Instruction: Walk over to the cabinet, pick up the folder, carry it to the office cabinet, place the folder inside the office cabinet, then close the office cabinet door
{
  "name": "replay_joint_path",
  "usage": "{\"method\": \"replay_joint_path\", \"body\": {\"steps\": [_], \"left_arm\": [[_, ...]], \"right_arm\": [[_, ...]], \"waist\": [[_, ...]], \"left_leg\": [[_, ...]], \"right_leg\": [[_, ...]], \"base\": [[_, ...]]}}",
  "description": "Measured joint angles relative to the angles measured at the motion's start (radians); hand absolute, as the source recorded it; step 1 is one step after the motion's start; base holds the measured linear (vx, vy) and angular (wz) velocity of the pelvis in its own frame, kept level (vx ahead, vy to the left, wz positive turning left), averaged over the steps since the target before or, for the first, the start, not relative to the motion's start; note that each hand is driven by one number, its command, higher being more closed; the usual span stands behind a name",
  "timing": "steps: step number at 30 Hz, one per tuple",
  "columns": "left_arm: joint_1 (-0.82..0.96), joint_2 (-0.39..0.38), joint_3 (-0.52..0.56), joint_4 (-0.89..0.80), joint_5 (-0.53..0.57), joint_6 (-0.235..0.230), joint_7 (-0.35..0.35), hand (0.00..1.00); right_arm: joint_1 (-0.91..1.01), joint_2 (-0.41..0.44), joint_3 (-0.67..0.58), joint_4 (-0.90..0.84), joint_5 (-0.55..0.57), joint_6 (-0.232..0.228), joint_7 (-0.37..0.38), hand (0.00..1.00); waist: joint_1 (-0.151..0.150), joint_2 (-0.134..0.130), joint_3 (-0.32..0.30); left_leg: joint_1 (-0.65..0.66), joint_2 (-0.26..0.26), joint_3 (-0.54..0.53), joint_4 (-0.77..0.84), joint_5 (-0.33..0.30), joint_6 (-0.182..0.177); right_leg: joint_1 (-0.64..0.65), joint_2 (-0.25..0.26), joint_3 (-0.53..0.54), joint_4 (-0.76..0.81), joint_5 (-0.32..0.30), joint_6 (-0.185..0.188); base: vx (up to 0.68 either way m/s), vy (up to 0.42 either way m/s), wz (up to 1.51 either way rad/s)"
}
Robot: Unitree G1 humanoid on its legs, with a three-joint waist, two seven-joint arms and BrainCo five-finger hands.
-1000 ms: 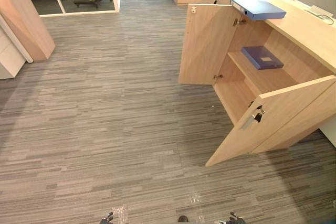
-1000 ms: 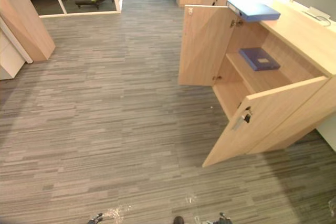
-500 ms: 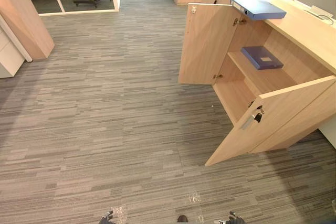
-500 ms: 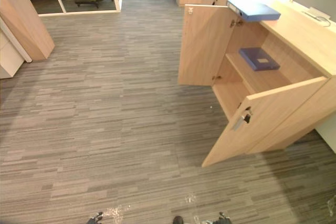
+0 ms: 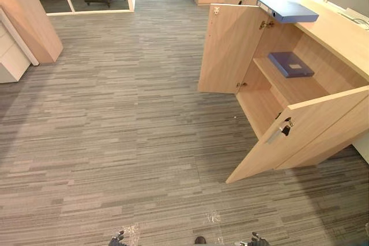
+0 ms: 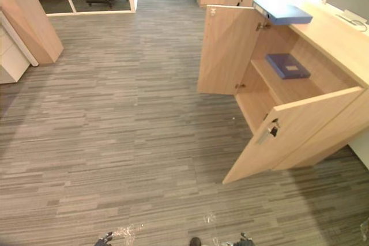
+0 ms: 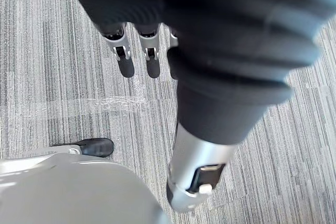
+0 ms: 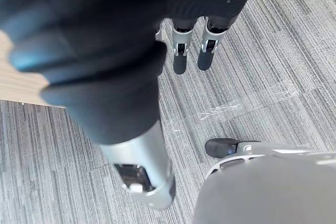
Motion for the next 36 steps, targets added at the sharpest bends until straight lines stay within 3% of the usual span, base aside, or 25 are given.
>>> {"method": "replay_joint_path", "body": {"steps": [2,4,6,7,8,9,10,11,13,16,18,19,20,22,24,27,28,30,31,34,35,36], "left_arm": [[-0.003,0.002,0.002,0.0,-0.001,0.0,0.002,0.0],[-0.017,0.009,0.017,-0.002,-0.005,0.0,0.004,0.0],[-0.011,-0.002,0.071,-0.033,-0.015,-0.001,0.005,0.0],[-0.011,-0.004,0.088,-0.043,-0.017,-0.001,0.005,0.0],[-0.017,-0.008,0.132,-0.061,-0.019,0.0,0.005,0.0],[-0.026,-0.017,0.153,-0.088,-0.032,-0.004,0.007,0.0],[-0.024,-0.019,0.156,-0.092,-0.037,-0.007,0.01,0.0],[-0.023,-0.02,0.157,-0.098,-0.041,-0.008,0.015,0.0],[-0.027,-0.022,0.156,-0.101,-0.04,-0.011,0.021,0.0],[-0.028,-0.025,0.151,-0.099,-0.04,-0.011,0.034,0.0],[-0.02,-0.039,0.145,-0.097,-0.04,-0.01,0.04,0.0],[-0.015,-0.046,0.145,-0.097,-0.041,-0.011,0.041,0.0],[-0.012,-0.043,0.143,-0.088,-0.041,-0.011,0.041,0.0],[-0.012,-0.029,0.132,-0.085,-0.035,-0.01,0.04,0.0],[-0.014,-0.027,0.1,-0.087,-0.033,-0.01,0.04,0.0],[-0.015,-0.005,0.014,-0.087,-0.02,-0.008,0.039,0.0],[-0.018,0.022,-0.071,-0.089,0.059,-0.009,0.033,0.0],[-0.033,0.058,-0.179,-0.101,0.165,-0.015,0.01,0.0],[-0.038,0.059,-0.197,-0.109,0.185,-0.021,-0.006,0.0],[-0.054,0.052,-0.215,-0.109,0.182,-0.022,-0.018,0.0],[-0.066,0.044,-0.219,-0.101,0.178,-0.023,-0.021,0.0],[-0.073,0.04,-0.217,-0.094,0.171,-0.022,-0.021,0.0]], "right_arm": [[-0.001,0.003,0.0,0.0,0.003,0.0,-0.001,0.0],[-0.004,0.013,0.0,-0.001,0.019,-0.002,-0.003,0.0],[-0.002,0.015,-0.003,-0.005,0.034,-0.007,-0.006,0.0],[-0.001,0.019,-0.004,-0.012,0.034,-0.008,-0.007,0.0],[0.0,0.025,-0.005,-0.024,0.034,-0.009,-0.009,0.0],[0.003,0.023,-0.012,-0.03,0.037,-0.009,-0.01,0.0],[0.003,0.022,-0.013,-0.031,0.039,-0.009,-0.01,0.0],[0.005,0.021,-0.013,-0.031,0.043,-0.008,-0.01,0.0],[0.005,0.02,-0.013,-0.04,0.044,-0.008,-0.01,0.0],[0.004,0.016,-0.012,-0.042,0.051,-0.009,-0.011,0.0],[0.004,0.002,-0.012,-0.041,0.051,-0.009,-0.016,0.0],[0.004,-0.006,-0.012,-0.04,0.051,-0.009,-0.017,0.0],[0.001,-0.004,-0.012,-0.039,0.051,-0.008,-0.018,0.0],[-0.006,0.016,-0.012,-0.04,0.05,-0.009,-0.017,0.0],[-0.032,0.033,-0.008,-0.038,0.048,-0.009,-0.015,0.0],[-0.039,0.047,-0.013,-0.039,0.046,-0.011,-0.008,0.0],[-0.04,0.048,-0.016,-0.04,0.047,-0.01,-0.007,0.0],[-0.042,0.041,-0.039,-0.054,0.05,-0.017,-0.011,0.0],[-0.048,0.034,-0.04,-0.057,0.052,-0.023,-0.012,0.0],[-0.059,0.035,-0.039,-0.057,0.061,-0.028,-0.008,0.0],[-0.06,0.036,-0.039,-0.063,0.068,-0.033,-0.008,0.0],[-0.061,0.035,-0.04,-0.065,0.069,-0.034,-0.007,0.0]], "waist": [[0.001,-0.006,0.004],[0.001,-0.019,0.013],[0.005,-0.011,0.025],[0.009,-0.013,0.03],[0.013,-0.02,0.042],[0.014,-0.017,0.057],[0.019,-0.018,0.063],[0.018,-0.022,0.064],[0.022,-0.02,0.064],[0.021,-0.014,0.065],[0.025,0.015,0.057],[0.029,0.025,0.053],[0.033,0.025,0.057],[0.034,0.005,0.046],[0.03,0.009,0.036],[0.032,0.007,0.006],[0.028,0.003,0.004],[0.013,-0.001,0.0],[-0.004,0.009,0.0],[-0.007,0.022,0.011],[-0.007,0.035,0.027],[-0.008,0.038,0.036]], "left_leg": [[-0.008,0.001,-0.002,0.001,0.002,-0.001],[-0.061,0.003,-0.008,0.102,-0.044,-0.006],[-0.158,0.043,0.003,0.324,-0.157,-0.053],[-0.185,0.057,0.021,0.391,-0.175,-0.071],[-0.272,0.083,0.071,0.573,-0.174,-0.073],[-0.341,0.121,0.129,0.722,-0.192,-0.039],[-0.361,0.135,0.152,0.753,-0.209,-0.015],[-0.386,0.15,0.176,0.753,-0.222,0.002],[-0.412,0.15,0.18,0.604,-0.21,-0.007],[-0.409,0.143,0.169,0.297,-0.112,-0.031],[-0.393,0.159,0.171,0.127,-0.042,-0.072],[-0.383,0.168,0.171,0.115,-0.04,-0.073],[-0.36,0.154,0.187,0.128,0.046,-0.072],[-0.352,0.104,0.21,0.186,0.058,-0.069],[-0.328,0.062,0.23,0.228,0.029,-0.023],[-0.278,0.021,0.261,0.203,0.001,0.014],[-0.228,-0.008,0.269,0.186,-0.006,0.025],[-0.126,-0.053,0.27,0.153,-0.034,0.05],[-0.06,-0.062,0.252,0.132,-0.055,0.069],[0.026,-0.038,0.215,0.099,-0.068,0.067],[0.07,-0.002,0.208,0.095,-0.072,0.063],[0.084,0.011,0.205,0.097,-0.072,0.063]], "right_leg": [[-0.001,0.0,-0.002,0.0,-0.001,0.0],[-0.005,-0.002,-0.006,0.001,-0.011,0.0],[-0.002,0.02,-0.021,0.005,-0.033,-0.027],[0.001,0.025,-0.021,0.007,-0.037,-0.032],[0.002,0.025,-0.021,0.016,-0.044,-0.043],[0.007,0.017,-0.018,0.044,-0.059,-0.05],[0.012,0.011,-0.016,0.051,-0.065,-0.047],[0.015,-0.004,-0.014,0.052,-0.07,-0.042],[0.022,-0.039,-0.005,0.045,-0.076,-0.032],[0.03,-0.087,0.0,0.037,-0.092,-0.001],[0.041,-0.11,0.027,0.044,-0.117,0.051],[0.044,-0.113,0.039,0.049,-0.127,0.067],[0.071,-0.145,0.057,0.053,-0.147,0.098],[0.084,-0.208,0.081,0.078,-0.164,0.118],[0.035,-0.268,0.086,0.225,-0.189,0.138],[-0.042,-0.311,0.114,0.399,-0.186,0.135],[-0.093,-0.352,0.105,0.558,-0.18,0.127],[-0.181,-0.446,0.066,0.841,-0.068,0.069],[-0.222,-0.468,0.045,1.013,-0.082,0.061],[-0.263,-0.416,-0.037,1.134,-0.226,0.051],[-0.28,-0.358,-0.117,1.067,-0.306,0.039],[-0.287,-0.333,-0.142,1.008,-0.325,0.037]], "base": [[-0.04,-0.009,0.08],[-0.04,-0.014,0.08],[-0.03,-0.015,-0.12],[-0.02,-0.009,-0.15],[0.0,-0.013,-0.11],[0.01,-0.024,-0.05],[0.04,-0.021,-0.08],[0.04,-0.004,-0.04],[0.09,0.085,-0.07],[0.21,0.236,-0.04],[0.28,0.336,-0.2],[0.33,0.389,-0.44],[0.34,0.379,-0.5],[0.35,0.319,-0.44],[0.38,0.266,-0.32],[0.36,0.265,-0.3],[0.4,0.256,-0.07],[0.52,0.267,0.13],[0.4,0.108,0.16],[0.33,-0.002,0.15],[0.31,-0.096,0.19],[0.27,-0.152,0.2]]}}
